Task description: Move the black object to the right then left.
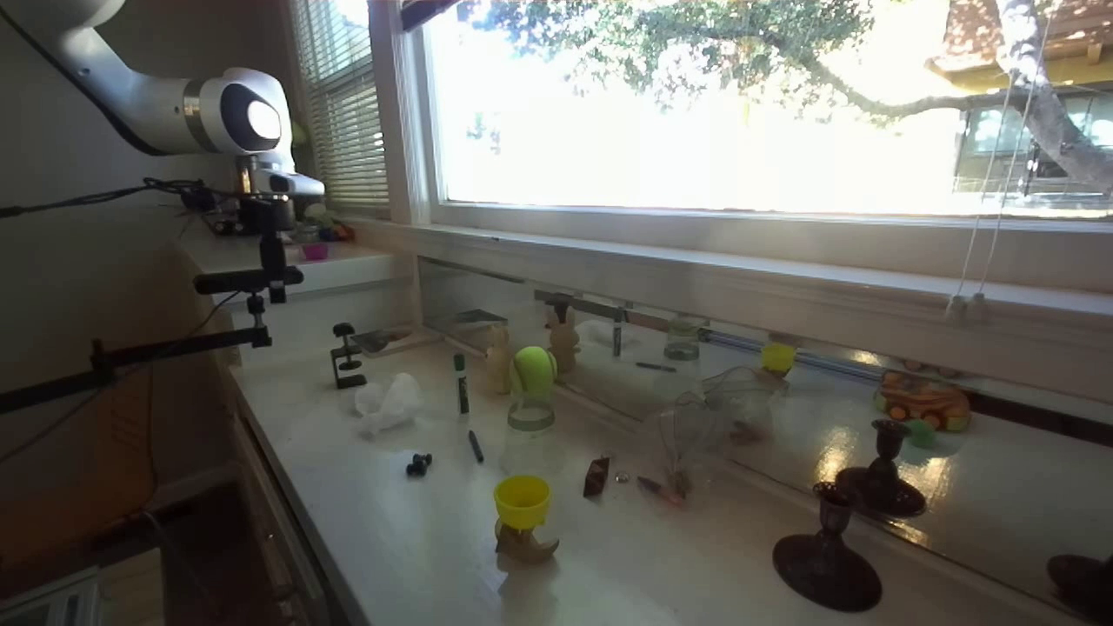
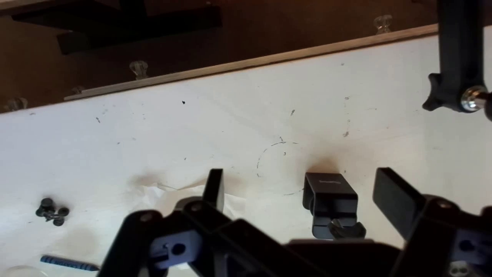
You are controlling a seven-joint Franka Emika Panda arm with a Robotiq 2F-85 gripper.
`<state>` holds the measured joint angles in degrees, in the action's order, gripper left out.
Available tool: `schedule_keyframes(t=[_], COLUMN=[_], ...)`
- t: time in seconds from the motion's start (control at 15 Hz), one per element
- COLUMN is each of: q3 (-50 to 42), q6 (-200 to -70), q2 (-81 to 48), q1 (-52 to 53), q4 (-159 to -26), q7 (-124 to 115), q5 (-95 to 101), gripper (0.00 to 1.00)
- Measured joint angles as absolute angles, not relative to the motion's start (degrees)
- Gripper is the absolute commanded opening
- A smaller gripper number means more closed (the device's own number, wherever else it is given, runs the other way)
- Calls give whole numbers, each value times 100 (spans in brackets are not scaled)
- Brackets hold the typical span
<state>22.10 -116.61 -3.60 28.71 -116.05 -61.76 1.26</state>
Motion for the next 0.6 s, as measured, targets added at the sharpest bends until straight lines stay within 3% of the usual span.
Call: schedule_keyframes(t=[0.6], q3=[2329], q6=[-12147], q2=[488], q1=[2776], q4=[-12794], q7=[-7748], q5=[587], gripper=[100])
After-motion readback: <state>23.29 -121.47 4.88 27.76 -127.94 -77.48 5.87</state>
